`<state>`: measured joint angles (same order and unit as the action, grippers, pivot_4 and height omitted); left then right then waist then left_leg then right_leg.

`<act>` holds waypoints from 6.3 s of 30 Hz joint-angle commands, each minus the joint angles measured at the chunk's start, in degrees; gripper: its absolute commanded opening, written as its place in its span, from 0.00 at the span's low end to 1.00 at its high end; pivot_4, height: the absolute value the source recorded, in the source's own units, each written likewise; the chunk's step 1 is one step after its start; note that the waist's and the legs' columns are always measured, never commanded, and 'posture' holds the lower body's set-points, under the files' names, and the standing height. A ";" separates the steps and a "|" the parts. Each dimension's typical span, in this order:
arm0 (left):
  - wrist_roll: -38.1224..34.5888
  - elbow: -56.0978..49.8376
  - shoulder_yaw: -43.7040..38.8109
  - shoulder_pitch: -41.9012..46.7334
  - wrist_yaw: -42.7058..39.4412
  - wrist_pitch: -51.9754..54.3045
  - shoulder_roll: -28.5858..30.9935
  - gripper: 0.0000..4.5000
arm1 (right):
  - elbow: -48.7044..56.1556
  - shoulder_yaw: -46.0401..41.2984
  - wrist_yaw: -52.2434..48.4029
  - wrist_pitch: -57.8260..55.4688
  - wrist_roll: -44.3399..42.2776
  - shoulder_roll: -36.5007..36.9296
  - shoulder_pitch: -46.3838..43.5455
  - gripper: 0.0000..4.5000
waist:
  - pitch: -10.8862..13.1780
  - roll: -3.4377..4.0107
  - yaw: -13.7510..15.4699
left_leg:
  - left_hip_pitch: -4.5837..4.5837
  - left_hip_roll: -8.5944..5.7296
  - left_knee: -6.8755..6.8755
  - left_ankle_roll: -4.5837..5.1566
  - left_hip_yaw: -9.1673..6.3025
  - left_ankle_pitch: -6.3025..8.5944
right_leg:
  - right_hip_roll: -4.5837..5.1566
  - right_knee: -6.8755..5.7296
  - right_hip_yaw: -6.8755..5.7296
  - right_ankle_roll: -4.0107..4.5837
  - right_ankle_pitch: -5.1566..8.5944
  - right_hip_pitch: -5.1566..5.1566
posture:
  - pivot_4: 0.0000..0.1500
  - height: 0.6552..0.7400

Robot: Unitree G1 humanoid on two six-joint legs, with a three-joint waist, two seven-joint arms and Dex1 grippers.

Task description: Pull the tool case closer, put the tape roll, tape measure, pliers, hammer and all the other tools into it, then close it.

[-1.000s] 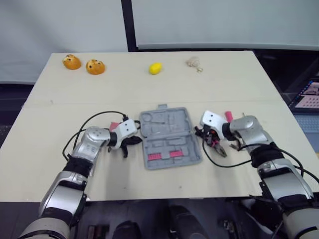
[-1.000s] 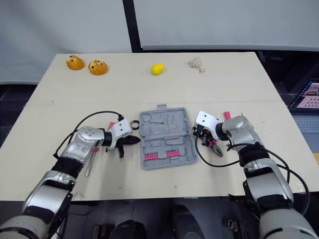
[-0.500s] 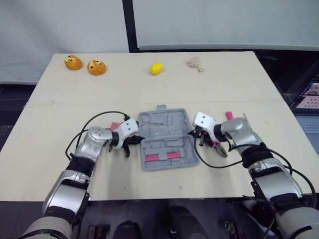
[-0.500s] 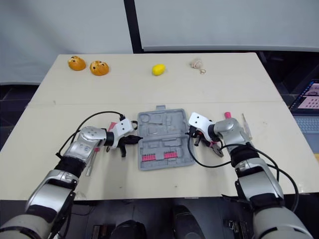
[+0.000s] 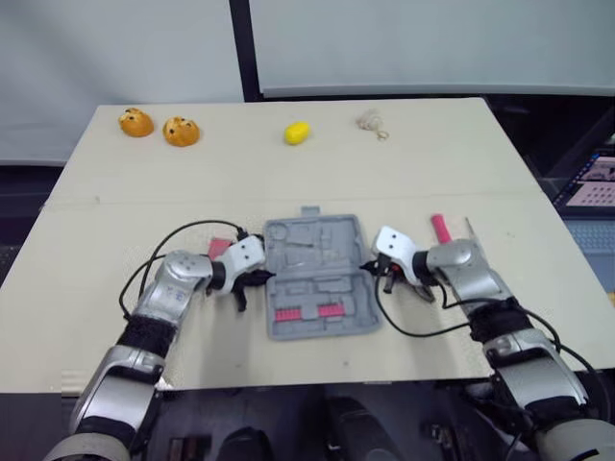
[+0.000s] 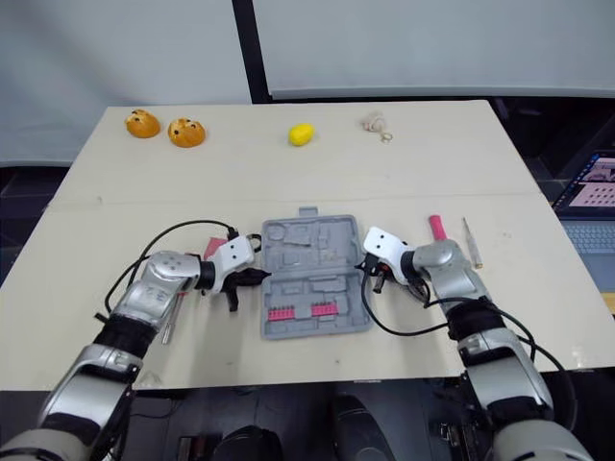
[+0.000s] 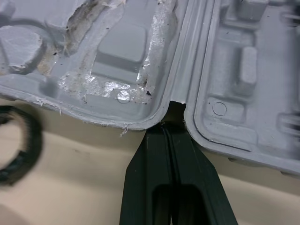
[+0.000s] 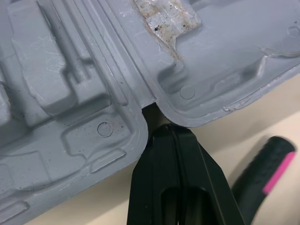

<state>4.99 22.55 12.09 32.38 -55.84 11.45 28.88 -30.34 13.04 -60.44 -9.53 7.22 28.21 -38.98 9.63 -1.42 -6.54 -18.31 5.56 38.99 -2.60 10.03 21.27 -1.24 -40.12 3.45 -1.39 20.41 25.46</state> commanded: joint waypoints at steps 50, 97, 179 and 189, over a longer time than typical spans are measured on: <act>-4.54 -28.58 1.50 -21.38 1.47 14.06 8.54 0.01 | 41.04 -0.11 0.15 -25.60 -10.47 8.39 23.82 0.00 | -0.33 -0.11 1.50 | 0.08 -0.05 -0.13 0.00 -0.09 0.01 | -0.10 0.22 0.11 0.03 0.02 -0.14 | 1.00 1.00; -32.13 -27.08 -53.17 -47.82 4.70 9.24 17.78 1.00 | 29.30 -54.17 0.52 -18.31 -33.47 26.88 44.60 0.99 | -0.18 -0.43 1.60 | 0.36 -0.16 -0.91 0.15 -0.28 0.12 | -0.08 1.09 0.06 -0.15 -0.10 -0.64 | 1.00 1.00; 23.01 55.21 8.06 40.16 5.45 -30.66 -3.91 0.00 | 71.65 -33.86 24.00 -29.28 -50.49 14.74 42.27 1.00 | -0.14 -0.42 4.03 | -0.13 -0.21 -0.02 0.10 0.01 0.11 | -0.22 0.40 0.18 -0.17 -0.15 -0.01 | 1.00 1.00; 11.77 49.81 -0.12 39.70 -20.04 -27.23 0.40 0.00 | 70.49 -30.42 22.26 -29.26 -50.71 14.88 41.02 1.00 | -0.14 -0.41 3.43 | -0.16 -0.31 0.01 0.09 0.01 0.11 | -0.27 0.36 0.10 -0.14 -0.13 0.00 | 1.00 1.00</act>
<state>20.30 75.74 13.86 71.08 -69.55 -16.93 28.63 39.94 -17.56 -37.17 -39.12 -42.77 42.57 2.85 9.48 -1.84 -3.10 -18.47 5.24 39.03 -2.50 10.04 21.37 -1.50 -39.78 3.53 -1.51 20.29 25.46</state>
